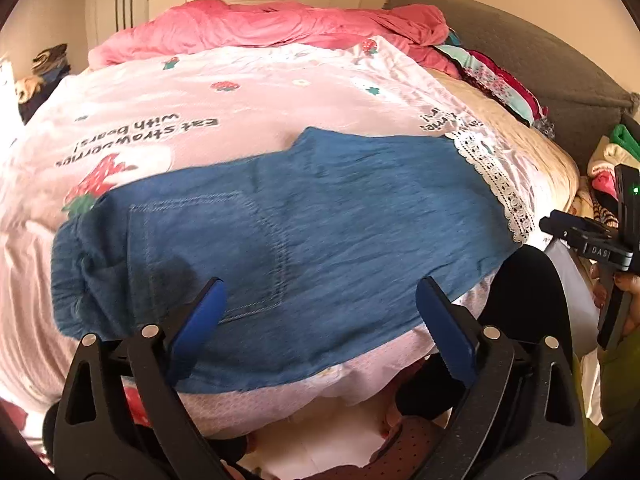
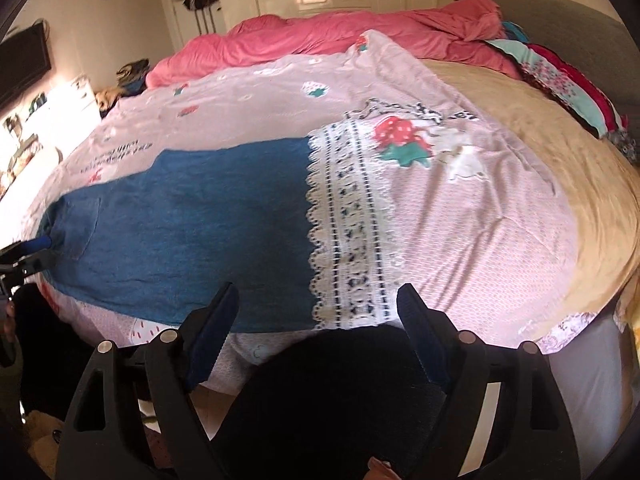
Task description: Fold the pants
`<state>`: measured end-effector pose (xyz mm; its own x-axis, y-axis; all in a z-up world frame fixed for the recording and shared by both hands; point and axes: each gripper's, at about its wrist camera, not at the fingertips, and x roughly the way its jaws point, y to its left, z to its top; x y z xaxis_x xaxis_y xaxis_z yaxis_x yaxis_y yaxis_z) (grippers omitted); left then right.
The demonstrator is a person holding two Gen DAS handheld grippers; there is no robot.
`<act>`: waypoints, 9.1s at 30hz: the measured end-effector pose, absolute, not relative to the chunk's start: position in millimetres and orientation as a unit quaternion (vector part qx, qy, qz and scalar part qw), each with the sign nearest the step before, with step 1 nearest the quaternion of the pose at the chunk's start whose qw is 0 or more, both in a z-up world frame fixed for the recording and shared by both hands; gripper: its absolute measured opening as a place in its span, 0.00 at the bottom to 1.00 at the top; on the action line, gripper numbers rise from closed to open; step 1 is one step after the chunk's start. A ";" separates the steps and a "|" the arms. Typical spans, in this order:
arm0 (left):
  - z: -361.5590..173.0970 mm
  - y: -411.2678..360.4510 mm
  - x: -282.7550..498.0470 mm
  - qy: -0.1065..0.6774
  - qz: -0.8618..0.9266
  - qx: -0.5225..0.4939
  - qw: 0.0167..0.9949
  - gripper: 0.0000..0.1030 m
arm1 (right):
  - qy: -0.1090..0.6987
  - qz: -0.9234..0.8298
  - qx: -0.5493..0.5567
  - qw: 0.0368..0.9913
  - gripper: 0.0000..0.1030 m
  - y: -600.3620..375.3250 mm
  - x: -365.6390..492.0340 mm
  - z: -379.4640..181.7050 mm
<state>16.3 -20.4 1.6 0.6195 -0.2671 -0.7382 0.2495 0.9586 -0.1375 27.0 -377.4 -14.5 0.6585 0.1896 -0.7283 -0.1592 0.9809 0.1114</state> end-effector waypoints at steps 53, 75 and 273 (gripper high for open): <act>-43.7 -259.7 263.8 0.493 -0.390 0.097 0.772 0.68 | 0.407 0.117 0.160 0.891 0.54 -414.5 61.7 -63.0; -38.7 -261.2 251.1 0.463 -0.426 0.079 0.773 0.13 | 0.394 0.145 0.143 0.896 0.25 -392.9 63.8 -52.0; -32.7 134.3 3.8 0.400 -0.089 -0.237 0.881 0.69 | 0.458 0.565 -0.130 0.674 0.31 42.4 123.7 5.8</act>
